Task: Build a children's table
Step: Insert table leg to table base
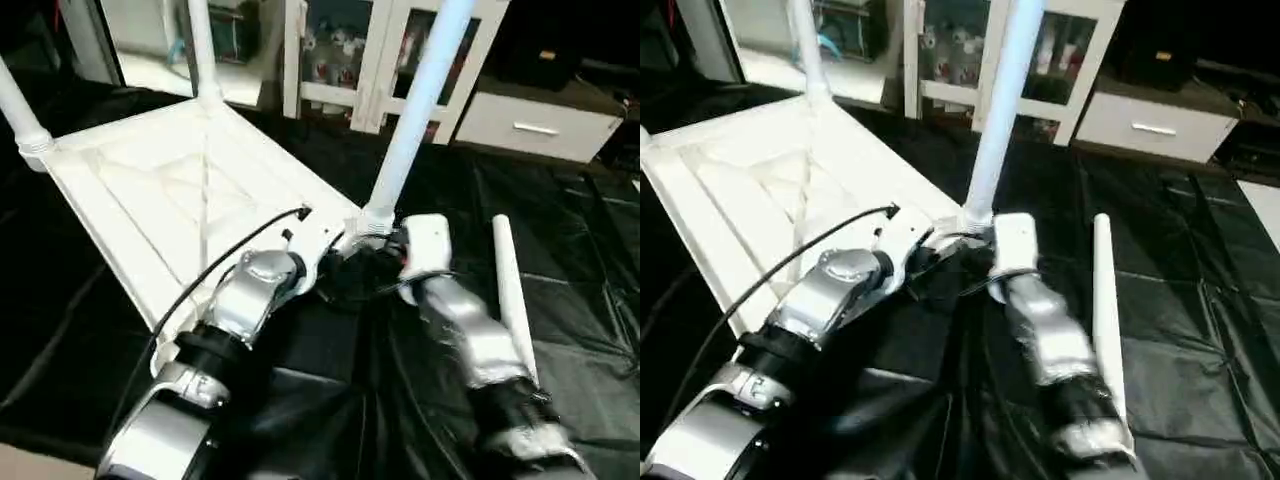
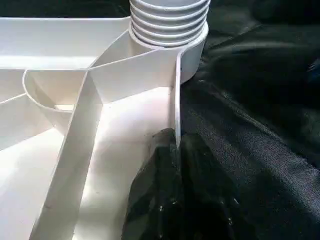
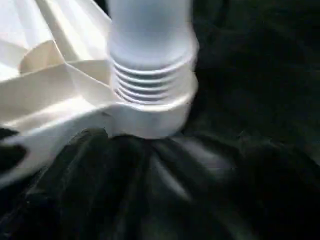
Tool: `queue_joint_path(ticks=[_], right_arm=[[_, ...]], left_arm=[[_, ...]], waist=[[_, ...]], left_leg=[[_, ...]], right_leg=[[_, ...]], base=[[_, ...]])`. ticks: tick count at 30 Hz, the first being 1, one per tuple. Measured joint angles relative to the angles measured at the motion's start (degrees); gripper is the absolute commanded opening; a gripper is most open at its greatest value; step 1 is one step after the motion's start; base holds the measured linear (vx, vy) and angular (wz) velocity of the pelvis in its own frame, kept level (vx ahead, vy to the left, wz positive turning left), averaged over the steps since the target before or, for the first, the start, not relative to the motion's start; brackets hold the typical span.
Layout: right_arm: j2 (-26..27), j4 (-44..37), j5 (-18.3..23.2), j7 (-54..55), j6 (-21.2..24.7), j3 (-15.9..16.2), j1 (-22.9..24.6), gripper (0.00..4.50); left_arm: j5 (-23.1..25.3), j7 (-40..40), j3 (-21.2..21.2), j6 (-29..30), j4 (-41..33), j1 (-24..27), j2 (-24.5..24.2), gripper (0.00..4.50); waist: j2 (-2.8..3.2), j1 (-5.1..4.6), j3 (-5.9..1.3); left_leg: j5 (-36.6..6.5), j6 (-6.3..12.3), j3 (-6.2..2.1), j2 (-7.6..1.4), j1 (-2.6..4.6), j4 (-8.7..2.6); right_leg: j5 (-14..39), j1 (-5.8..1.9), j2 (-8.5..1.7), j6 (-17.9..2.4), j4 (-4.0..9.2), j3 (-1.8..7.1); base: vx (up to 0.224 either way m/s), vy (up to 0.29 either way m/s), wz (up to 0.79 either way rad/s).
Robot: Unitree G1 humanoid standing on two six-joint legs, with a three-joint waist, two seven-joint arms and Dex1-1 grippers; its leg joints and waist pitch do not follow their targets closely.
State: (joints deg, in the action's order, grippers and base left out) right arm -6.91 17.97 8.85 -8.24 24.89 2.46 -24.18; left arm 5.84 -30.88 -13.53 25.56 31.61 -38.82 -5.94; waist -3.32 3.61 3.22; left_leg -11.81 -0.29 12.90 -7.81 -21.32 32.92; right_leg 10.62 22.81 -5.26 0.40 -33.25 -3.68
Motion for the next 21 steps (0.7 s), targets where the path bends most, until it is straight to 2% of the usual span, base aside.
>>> queue_joint_path(ticks=[5, 10, 11, 14, 16, 21], right_arm=[[-8.8, -9.5, 2.8, -9.0, 6.9, 0.0, 1.8, 4.47], [-16.5, -16.2, 7.4, -21.3, 10.6, 0.6, 2.2, 4.47], [-17.2, -16.7, 7.8, -22.2, 10.8, 0.7, 2.3, 4.47], [-24.5, -19.4, 10.0, -32.2, 11.2, 1.3, 3.2, 4.47], [-27.7, -20.2, 10.6, -38.1, 10.6, 2.8, 4.8, 4.47], [-30.7, -20.2, 11.0, -45.0, 7.9, 3.7, 6.4, 4.47]], left_arm=[[-0.1, -2.9, -0.1, -1.2, -0.8, 0.5, -2.6, 0.0], [-0.9, -7.5, -1.3, -1.9, -2.8, 1.5, -5.0, 0.0], [-1.0, -7.9, -1.4, -1.9, -3.1, 1.7, -5.3, 0.0], [-1.8, -16.0, -3.7, -2.7, -6.4, 3.4, -9.5, 0.0], [-2.3, -20.1, -4.5, -3.1, -8.6, 4.7, -11.5, 0.0], [-4.3, -29.1, -6.8, -3.1, -13.8, 7.1, -16.5, 0.0]], waist=[[0.07, 0.32, 0.05], [0.14, 1.05, 0.09], [0.14, 1.16, 0.09], [0.13, 2.19, 0.08], [0.13, 2.73, 0.08], [0.1, 3.15, 0.1]], left_leg=[[0.0, -0.06, 0.0, -0.13, 0.03, 0.03], [0.1, 0.12, 0.0, -0.17, 0.01, 0.29], [0.2, 0.12, 0.0, -0.16, 0.01, 0.28], [0.2, 0.16, 0.0, -0.18, 0.05, 0.42], [0.0, 0.14, 0.0, -0.19, 0.03, 0.63], [0.0, 0.15, 0.04, -0.19, 0.03, 0.98]], right_leg=[[0.0, 0.02, 0.09, 0.0, -0.05, -0.03], [0.1, 0.05, 0.1, -0.1, -0.25, -0.01], [0.1, 0.05, 0.1, -0.1, -0.25, -0.01], [0.1, -0.02, 0.1, -0.1, -0.32, -0.01], [0.1, -0.04, 0.08, -0.1, -0.44, 0.0], [0.1, -0.05, -0.01, -0.1, -0.83, 0.03]], base=[[0.0, 0.0, 0.0], [0.0, 0.0, 0.0], [0.0, 0.0, 0.0], [0.0, 0.0, 0.0], [0.0, 0.0, 0.0], [0.0, 0.0, 0.0]])
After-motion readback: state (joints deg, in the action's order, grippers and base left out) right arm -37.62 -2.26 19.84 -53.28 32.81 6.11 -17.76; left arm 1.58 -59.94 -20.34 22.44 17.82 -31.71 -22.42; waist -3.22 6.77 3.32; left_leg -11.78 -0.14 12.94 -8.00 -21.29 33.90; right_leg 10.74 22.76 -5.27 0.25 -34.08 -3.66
